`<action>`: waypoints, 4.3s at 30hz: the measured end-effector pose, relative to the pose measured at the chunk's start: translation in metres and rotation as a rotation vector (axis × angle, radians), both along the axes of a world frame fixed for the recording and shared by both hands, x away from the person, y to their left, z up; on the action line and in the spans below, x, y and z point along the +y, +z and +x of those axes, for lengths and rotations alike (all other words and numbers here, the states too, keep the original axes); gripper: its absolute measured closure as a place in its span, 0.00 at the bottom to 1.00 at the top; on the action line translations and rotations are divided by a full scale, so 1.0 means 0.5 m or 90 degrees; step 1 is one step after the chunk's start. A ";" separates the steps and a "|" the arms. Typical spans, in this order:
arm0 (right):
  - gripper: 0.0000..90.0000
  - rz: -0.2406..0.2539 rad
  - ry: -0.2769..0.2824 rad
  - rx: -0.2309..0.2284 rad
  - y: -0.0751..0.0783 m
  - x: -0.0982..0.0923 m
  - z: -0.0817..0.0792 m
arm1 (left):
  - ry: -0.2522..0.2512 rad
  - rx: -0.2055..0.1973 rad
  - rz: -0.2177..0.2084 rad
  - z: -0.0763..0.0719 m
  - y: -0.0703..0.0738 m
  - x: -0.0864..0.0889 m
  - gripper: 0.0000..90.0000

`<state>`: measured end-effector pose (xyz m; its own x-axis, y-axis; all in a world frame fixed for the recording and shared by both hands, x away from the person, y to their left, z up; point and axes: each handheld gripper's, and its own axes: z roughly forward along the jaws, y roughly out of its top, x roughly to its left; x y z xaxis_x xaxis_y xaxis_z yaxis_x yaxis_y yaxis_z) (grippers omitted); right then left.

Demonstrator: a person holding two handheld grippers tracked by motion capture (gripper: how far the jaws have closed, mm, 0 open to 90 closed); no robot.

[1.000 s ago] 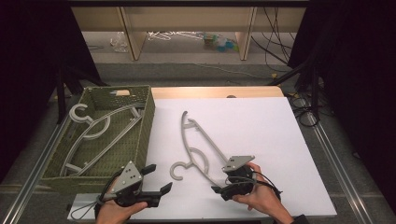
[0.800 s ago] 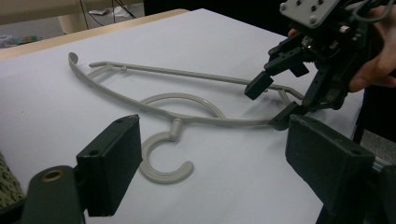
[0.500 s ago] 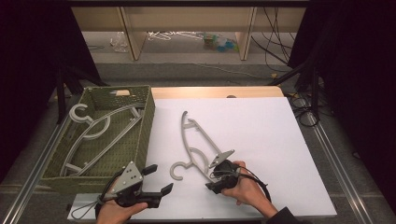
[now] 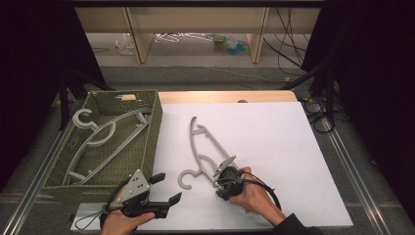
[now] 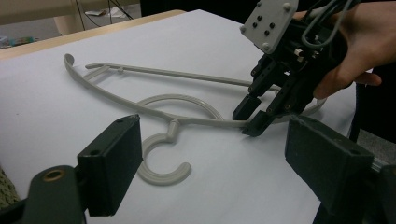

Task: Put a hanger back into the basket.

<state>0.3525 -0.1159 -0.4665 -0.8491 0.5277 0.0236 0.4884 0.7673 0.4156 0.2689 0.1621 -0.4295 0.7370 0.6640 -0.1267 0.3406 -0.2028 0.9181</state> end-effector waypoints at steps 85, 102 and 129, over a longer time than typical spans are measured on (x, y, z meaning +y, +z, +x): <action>0.91 0.043 0.257 0.043 0.128 -0.124 -0.045 | -0.218 -0.073 0.309 0.109 -0.048 -0.137 0.46; 0.90 0.071 0.261 0.027 0.135 -0.143 -0.033 | -0.308 -0.193 0.375 0.092 -0.022 -0.155 0.76; 0.46 0.130 0.077 -0.063 0.166 -0.174 -0.005 | -0.263 -0.080 0.271 0.090 0.041 -0.157 0.88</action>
<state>0.3501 -0.2027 -0.3835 -0.9091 0.4153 0.0324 0.3475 0.7133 0.6087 0.3139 0.0838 -0.4088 0.9367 0.2933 0.1912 0.0502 -0.6531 0.7556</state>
